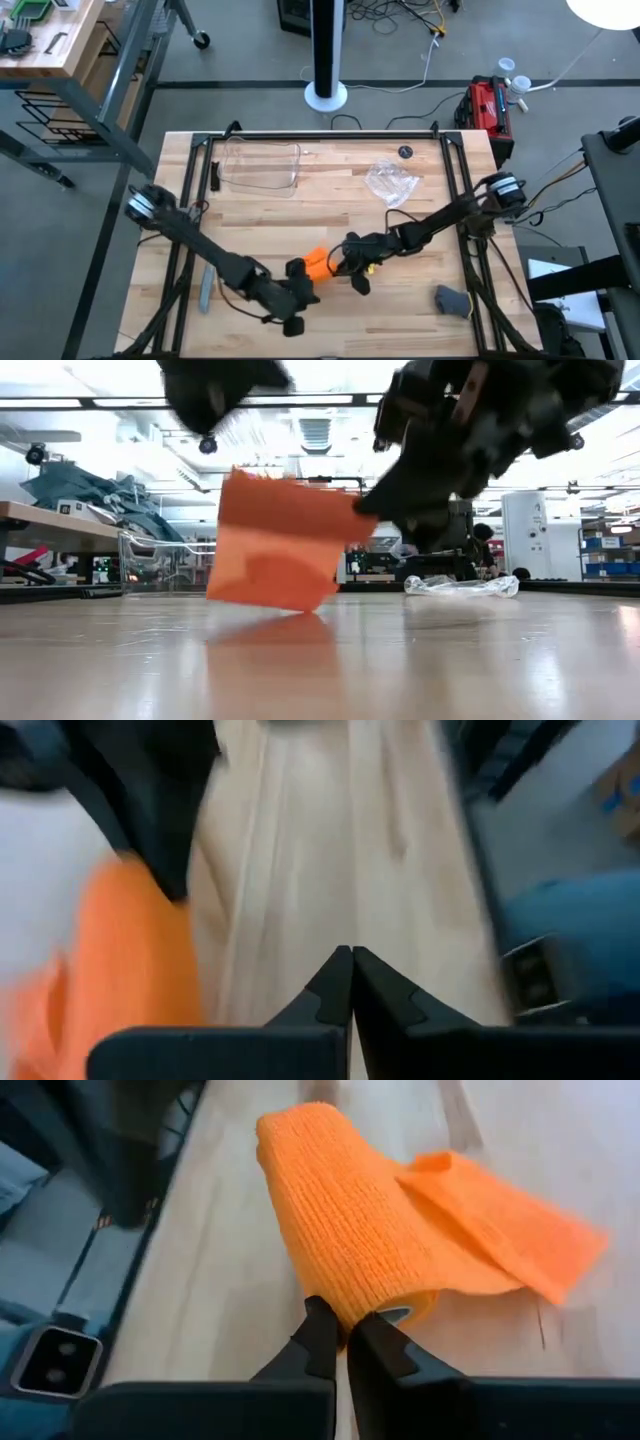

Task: Roll bandage
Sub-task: Roll the orange bandage

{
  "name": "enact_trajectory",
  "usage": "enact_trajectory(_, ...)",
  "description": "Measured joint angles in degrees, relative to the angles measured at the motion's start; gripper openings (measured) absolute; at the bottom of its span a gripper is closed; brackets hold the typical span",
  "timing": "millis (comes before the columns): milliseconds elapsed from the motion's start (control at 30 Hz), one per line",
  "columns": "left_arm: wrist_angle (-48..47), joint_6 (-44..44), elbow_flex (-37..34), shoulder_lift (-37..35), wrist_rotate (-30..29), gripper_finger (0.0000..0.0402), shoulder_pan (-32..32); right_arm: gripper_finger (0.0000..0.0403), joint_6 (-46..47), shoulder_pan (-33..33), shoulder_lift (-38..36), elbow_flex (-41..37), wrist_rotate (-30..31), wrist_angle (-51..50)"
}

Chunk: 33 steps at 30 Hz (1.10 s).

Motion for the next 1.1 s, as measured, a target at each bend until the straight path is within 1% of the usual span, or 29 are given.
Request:
enact_trajectory(100,0.35,3.97,0.02,-6.08,-5.31,0.0000,-2.13,0.0001,-2.76,1.17,-3.73,-0.09,3.87,-1.85)
enact_trajectory(267,0.82,9.93,0.04,-15.55,-20.66,0.0000,-5.85,0.0001,-8.13,3.26,-12.16,-0.02,14.42,-8.45)
enact_trajectory(367,0.73,10.94,0.13,-19.31,-29.95,0.0000,-6.69,0.0000,-9.62,3.86,-17.29,0.13,16.78,-10.28)
enact_trajectory(433,0.66,11.61,0.11,-20.54,-33.26,0.0000,-6.68,0.0000,-9.98,4.02,-20.23,0.13,17.39,-10.60)
enact_trajectory(667,0.41,15.48,0.02,-19.86,-37.86,0.0000,-5.96,0.0000,-11.77,4.15,-27.97,0.20,19.78,-11.18)
enact_trajectory(800,0.34,16.84,0.00,-18.73,-40.14,0.0010,-5.81,0.0000,-11.10,4.13,-30.26,3.01,19.79,-16.57)
enact_trajectory(933,-0.65,15.98,0.00,-18.39,-40.47,0.0042,-4.87,0.0000,-11.49,4.27,-30.20,8.95,19.88,-25.67)
enact_trajectory(1100,-1.03,14.27,-0.05,-18.39,-40.51,0.0108,-4.43,0.0000,-14.13,4.88,-27.96,15.73,19.99,-32.29)
